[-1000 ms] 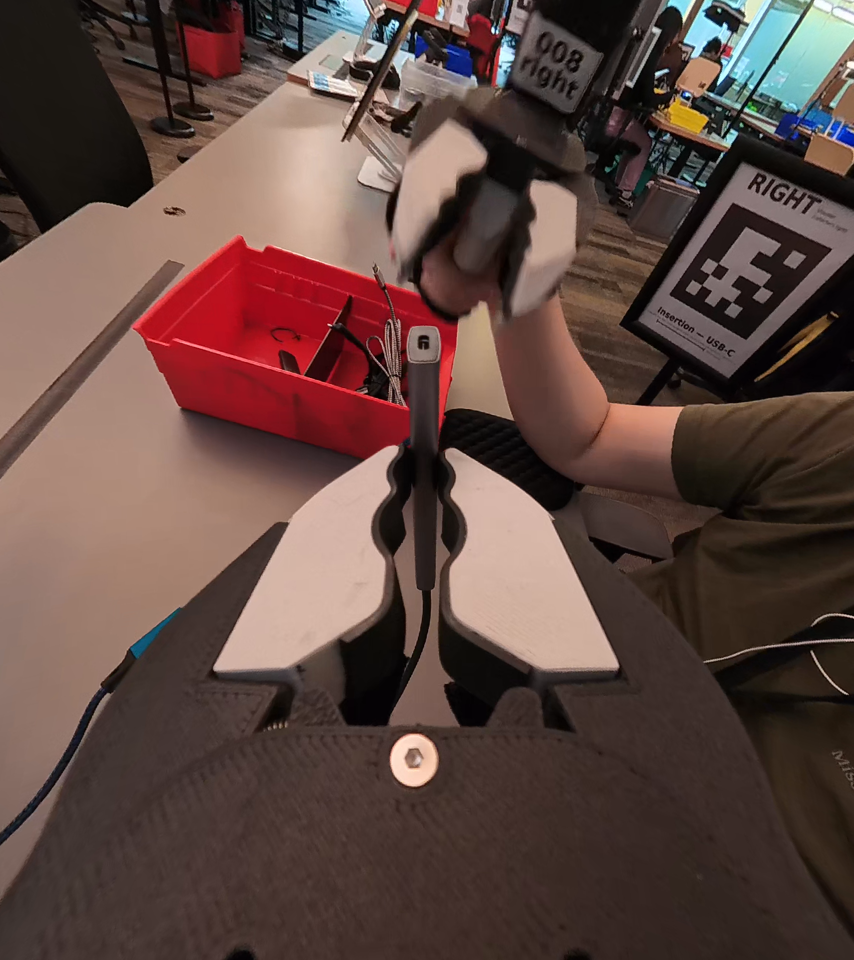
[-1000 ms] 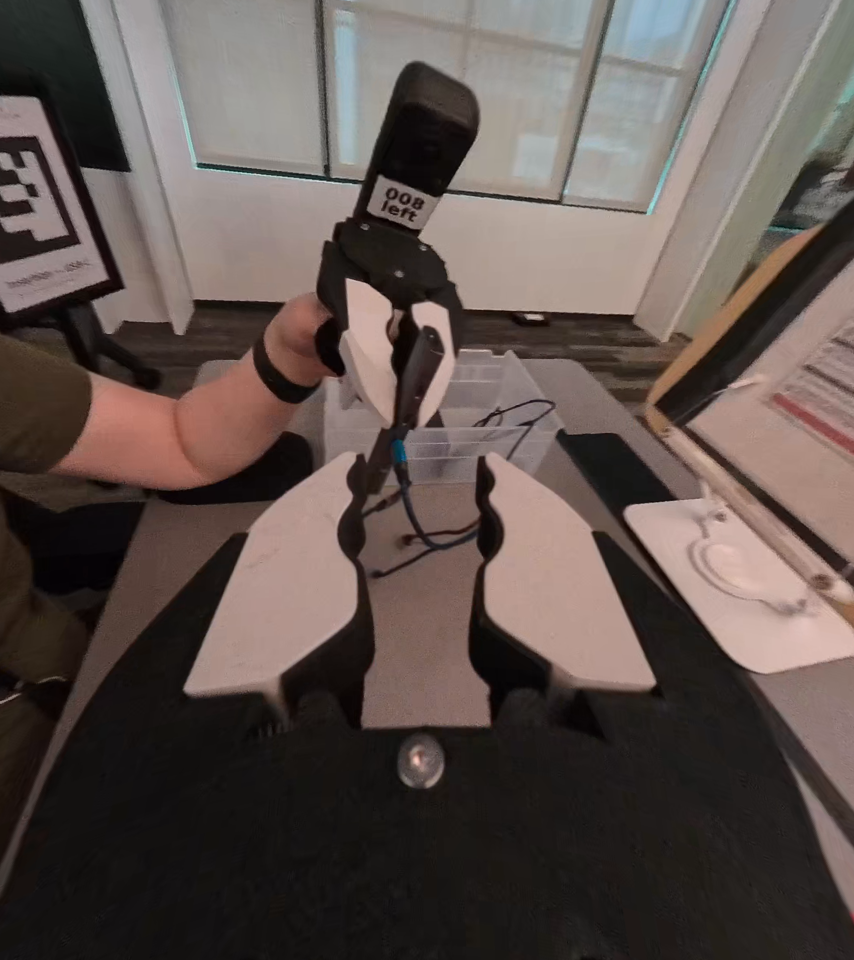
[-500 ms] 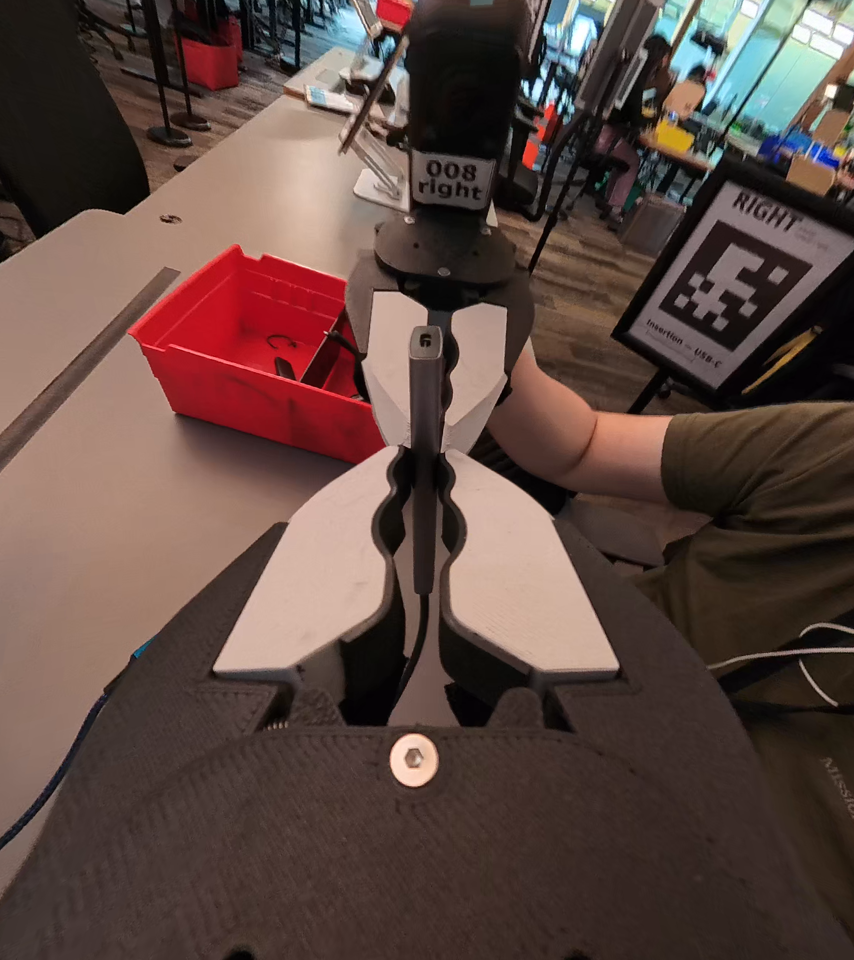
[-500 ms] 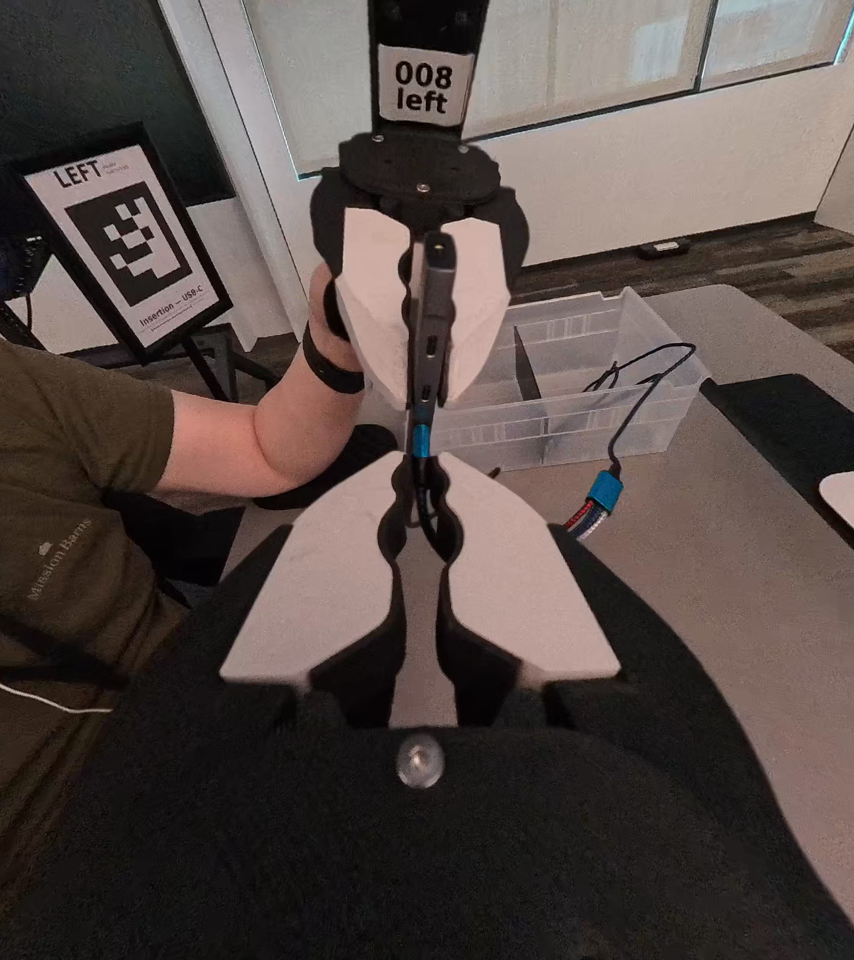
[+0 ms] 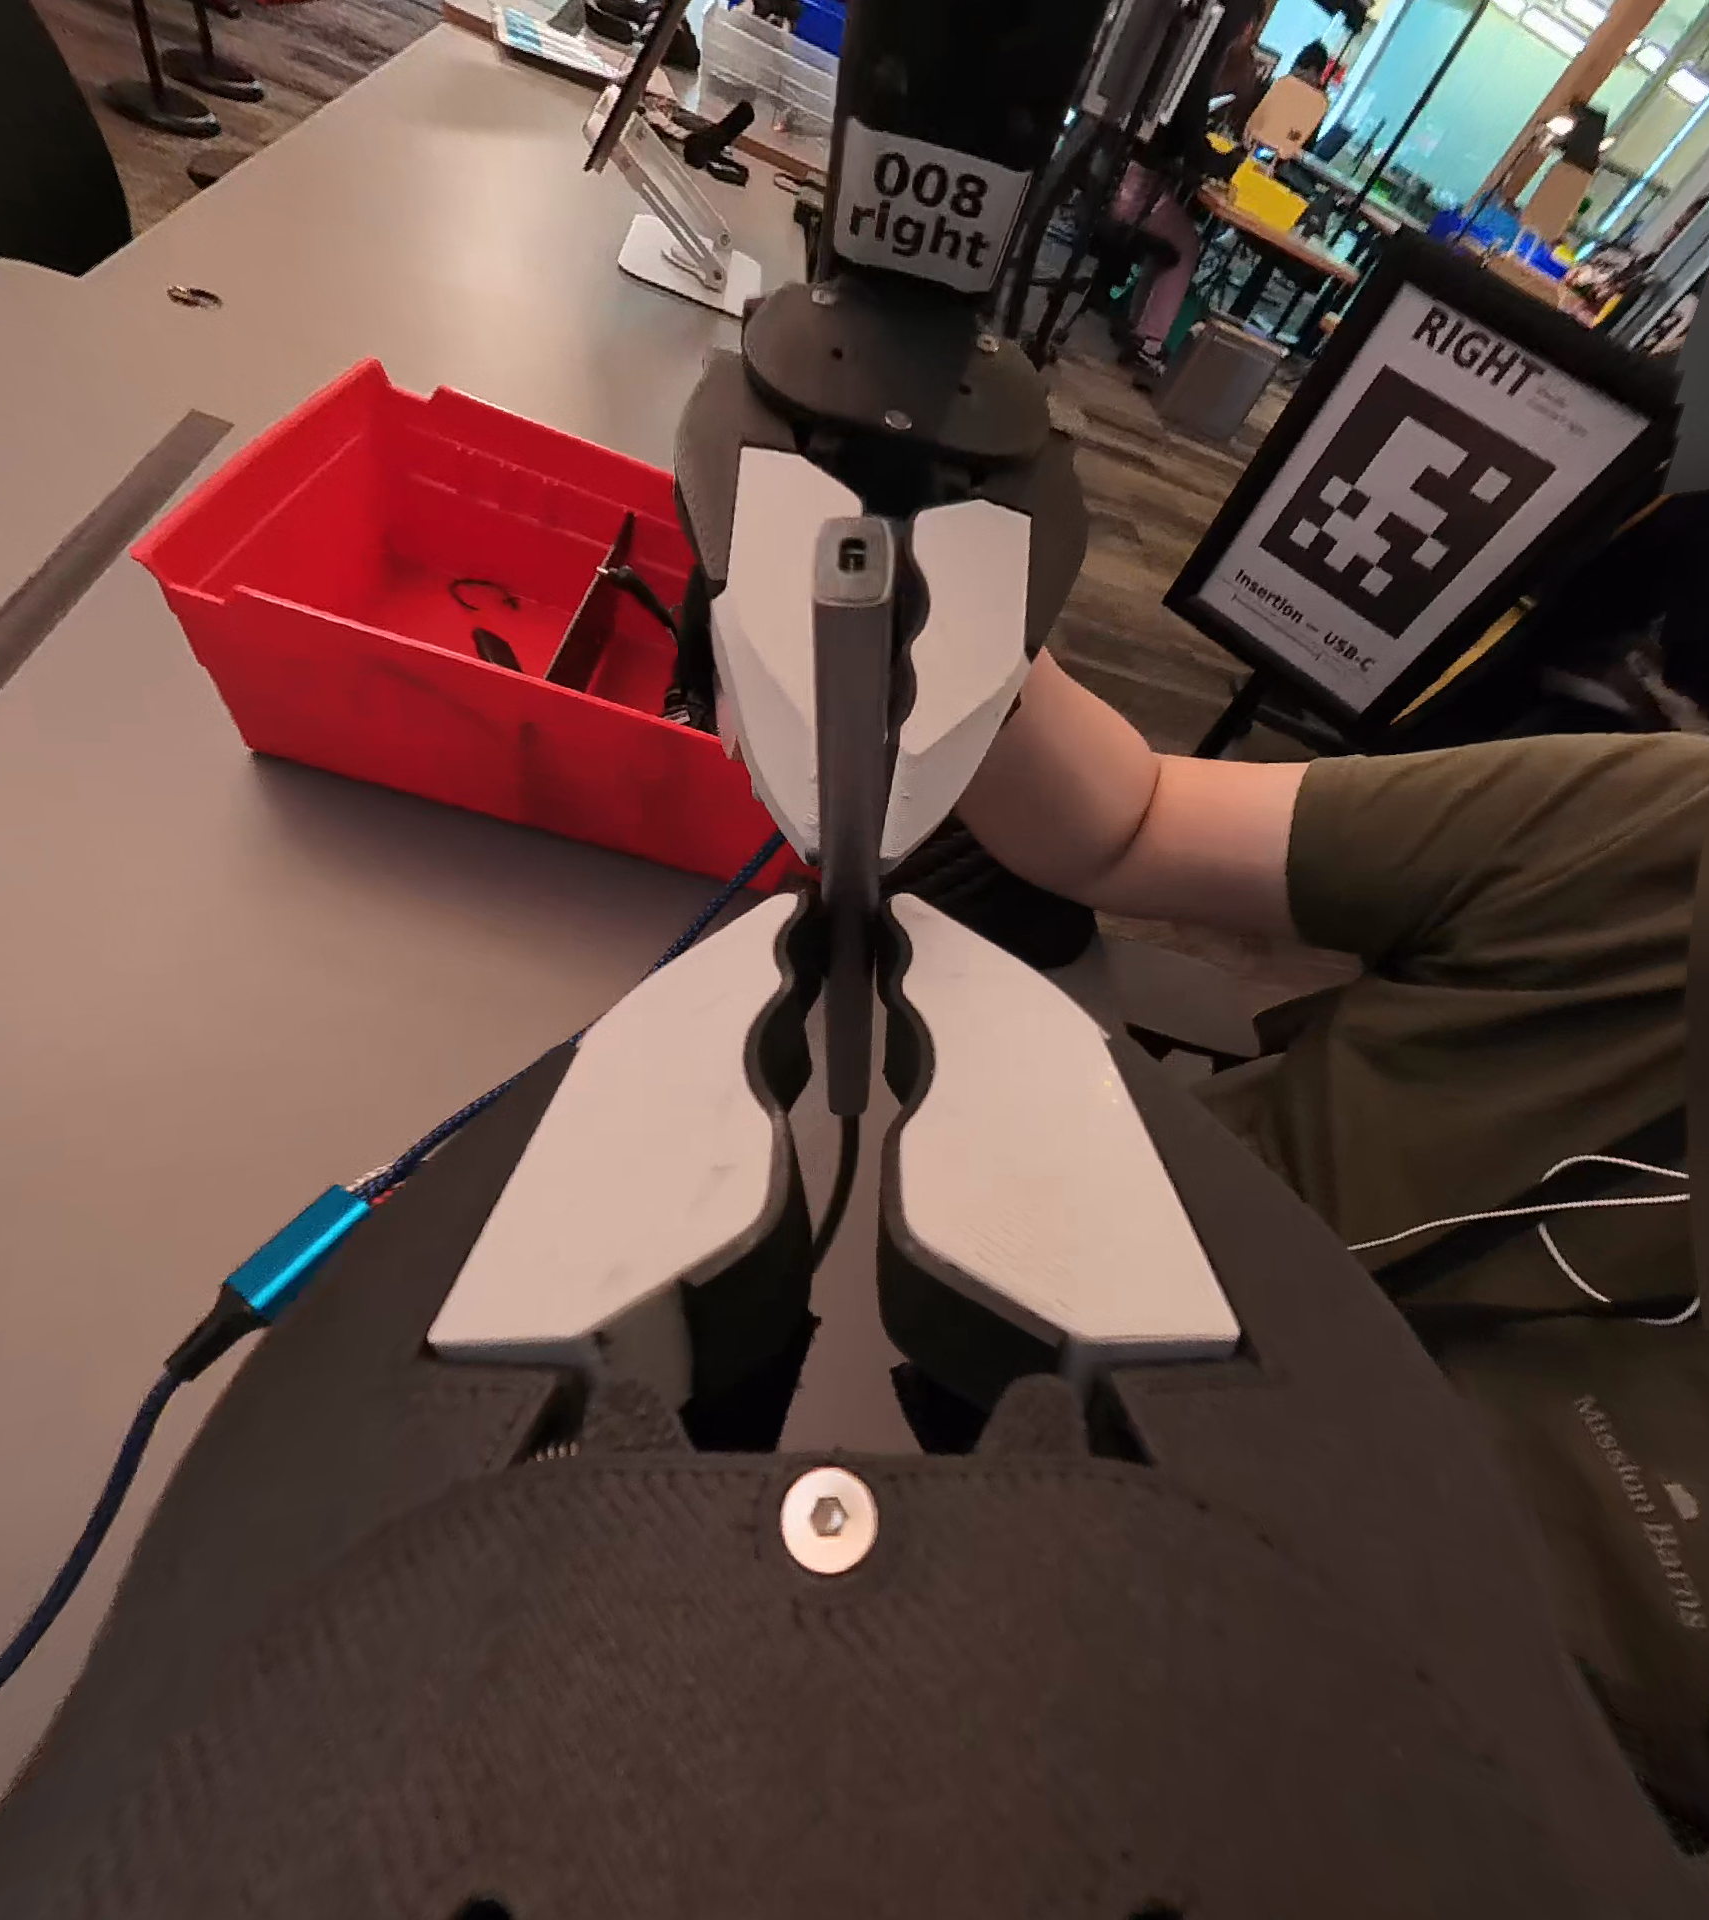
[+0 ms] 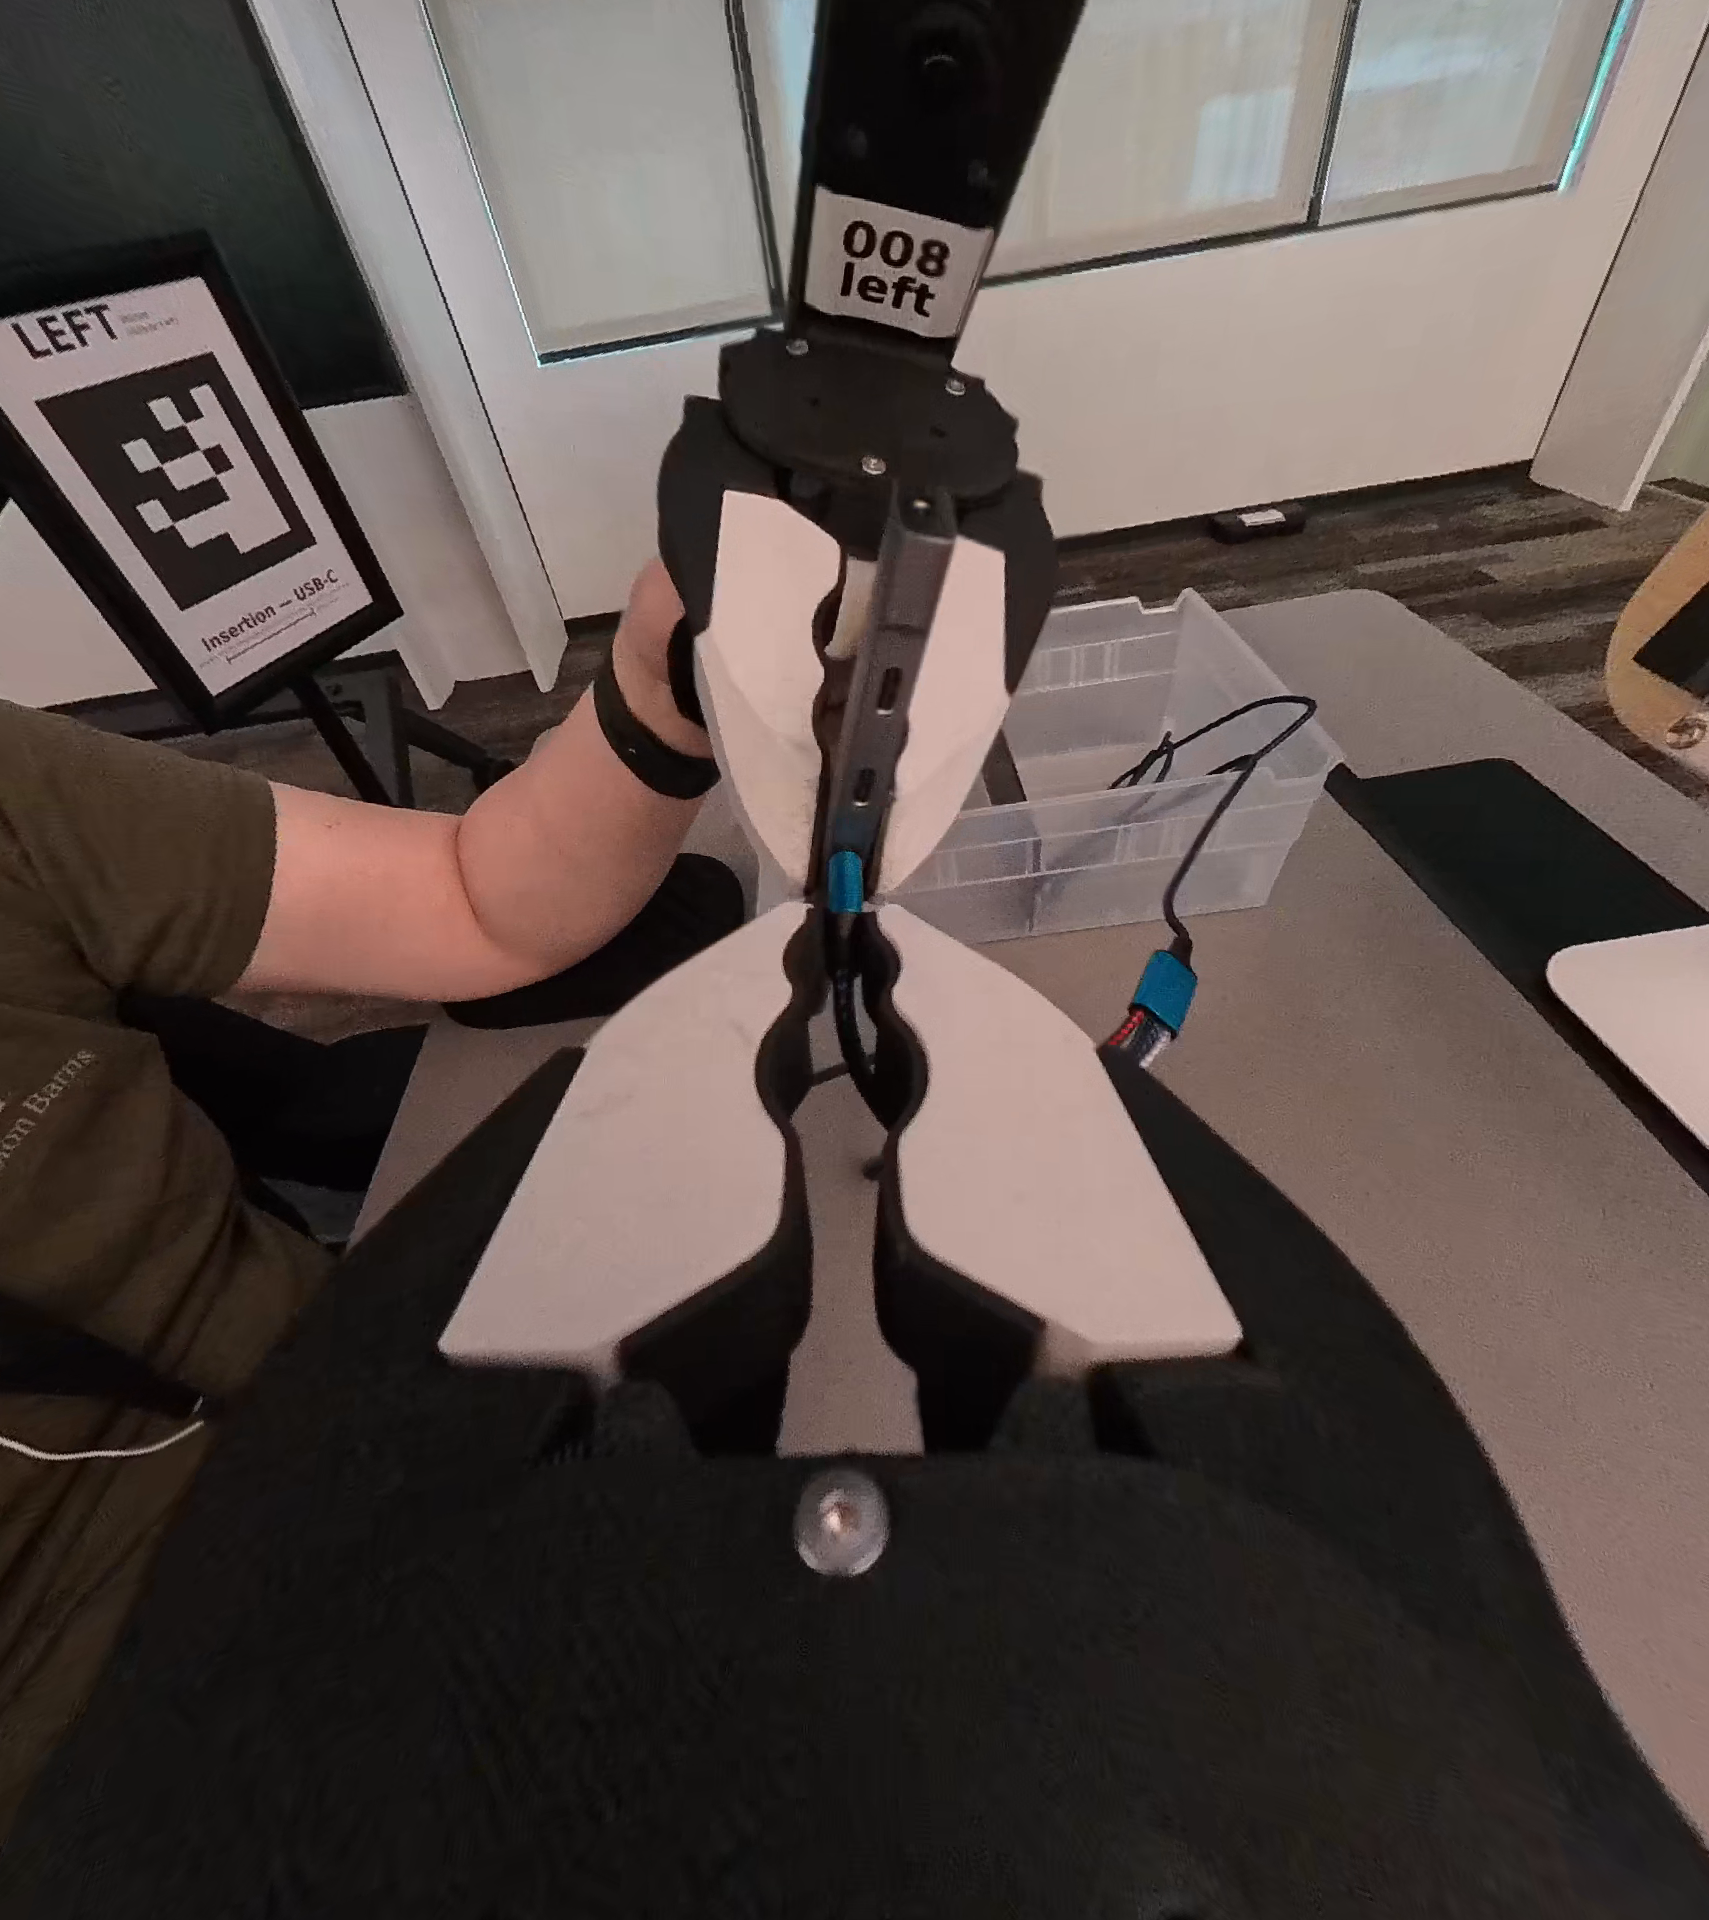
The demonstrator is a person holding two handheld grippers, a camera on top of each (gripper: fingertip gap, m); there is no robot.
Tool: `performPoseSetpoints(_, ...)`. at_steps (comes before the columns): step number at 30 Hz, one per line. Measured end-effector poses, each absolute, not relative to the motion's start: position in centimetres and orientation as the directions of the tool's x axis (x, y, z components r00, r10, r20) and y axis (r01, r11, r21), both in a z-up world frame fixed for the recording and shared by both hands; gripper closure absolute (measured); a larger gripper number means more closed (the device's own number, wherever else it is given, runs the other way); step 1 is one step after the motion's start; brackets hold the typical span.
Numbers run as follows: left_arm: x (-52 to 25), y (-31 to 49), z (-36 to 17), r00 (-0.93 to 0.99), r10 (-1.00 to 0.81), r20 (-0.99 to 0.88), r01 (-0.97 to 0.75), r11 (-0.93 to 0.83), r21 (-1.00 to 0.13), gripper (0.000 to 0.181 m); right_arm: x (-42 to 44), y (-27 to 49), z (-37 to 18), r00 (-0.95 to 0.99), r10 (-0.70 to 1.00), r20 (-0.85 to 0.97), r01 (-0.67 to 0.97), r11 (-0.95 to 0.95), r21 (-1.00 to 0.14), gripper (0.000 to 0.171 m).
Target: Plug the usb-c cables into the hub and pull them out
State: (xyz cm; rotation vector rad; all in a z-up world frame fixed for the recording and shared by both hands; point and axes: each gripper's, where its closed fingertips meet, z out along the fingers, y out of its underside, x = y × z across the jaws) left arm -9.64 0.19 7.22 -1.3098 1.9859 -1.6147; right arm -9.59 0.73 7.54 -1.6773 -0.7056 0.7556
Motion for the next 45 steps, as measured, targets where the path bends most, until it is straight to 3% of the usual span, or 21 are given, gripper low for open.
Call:
performPoseSetpoints(10, -9.3, 0.3, 7.1, -0.527, -0.797, 0.294, -0.474, -0.012, -0.881, 0.173, -9.7, 1.1, 7.4, 0.593, 0.773, -0.226, -0.016, -0.270, -0.963, 0.164)
performPoseSetpoints(17, -9.1, 0.3, 6.6, -0.506, -0.808, 0.302, -0.501, -0.010, -0.865, 0.172, -8.8, 0.7, 6.6, 0.571, 0.772, -0.279, 0.011, -0.347, -0.938, 0.164)
performPoseSetpoints(19, -9.9, 4.3, 9.2, -0.392, -0.883, 0.260, -0.390, -0.097, -0.916, 0.173, -4.7, 0.9, 7.5, 0.666, 0.702, -0.253, -0.039, -0.306, -0.951, 0.164)
performPoseSetpoints(21, -13.9, 7.4, 14.6, -0.408, -0.863, 0.298, -0.175, -0.246, -0.953, 0.173, -1.7, -1.2, 11.3, 0.588, 0.735, -0.338, -0.235, -0.245, -0.941, 0.165)
performPoseSetpoints(22, -16.1, 8.0, 16.2, -0.429, -0.853, 0.298, -0.128, -0.269, -0.955, 0.173, -0.8, -2.2, 12.1, 0.580, 0.746, -0.327, -0.246, -0.222, -0.944, 0.164)
performPoseSetpoints(26, -20.9, 9.4, 18.4, -0.325, -0.929, 0.178, -0.039, -0.176, -0.984, 0.173, 0.5, -3.4, 12.3, 0.673, 0.701, -0.236, -0.143, -0.190, -0.971, 0.164)
performPoseSetpoints(36, -22.7, 7.0, 19.5, -0.358, -0.925, 0.129, -0.026, -0.128, -0.991, 0.173, 0.7, -1.5, 10.8, 0.849, 0.525, -0.061, 0.050, -0.194, -0.980, 0.165)
performPoseSetpoints(39, -22.3, 7.1, 19.2, -0.329, -0.937, 0.112, -0.043, -0.104, -0.994, 0.173, -4.3, -0.3, 5.9, 0.760, 0.636, -0.137, 0.158, -0.384, -0.910, 0.164)
performPoseSetpoints(45, -21.4, 7.7, 18.0, -0.284, -0.952, 0.113, -0.109, -0.085, -0.990, 0.173, -11.7, 4.2, -6.8, 0.738, 0.657, -0.153, 0.392, -0.603, -0.695, 0.163)
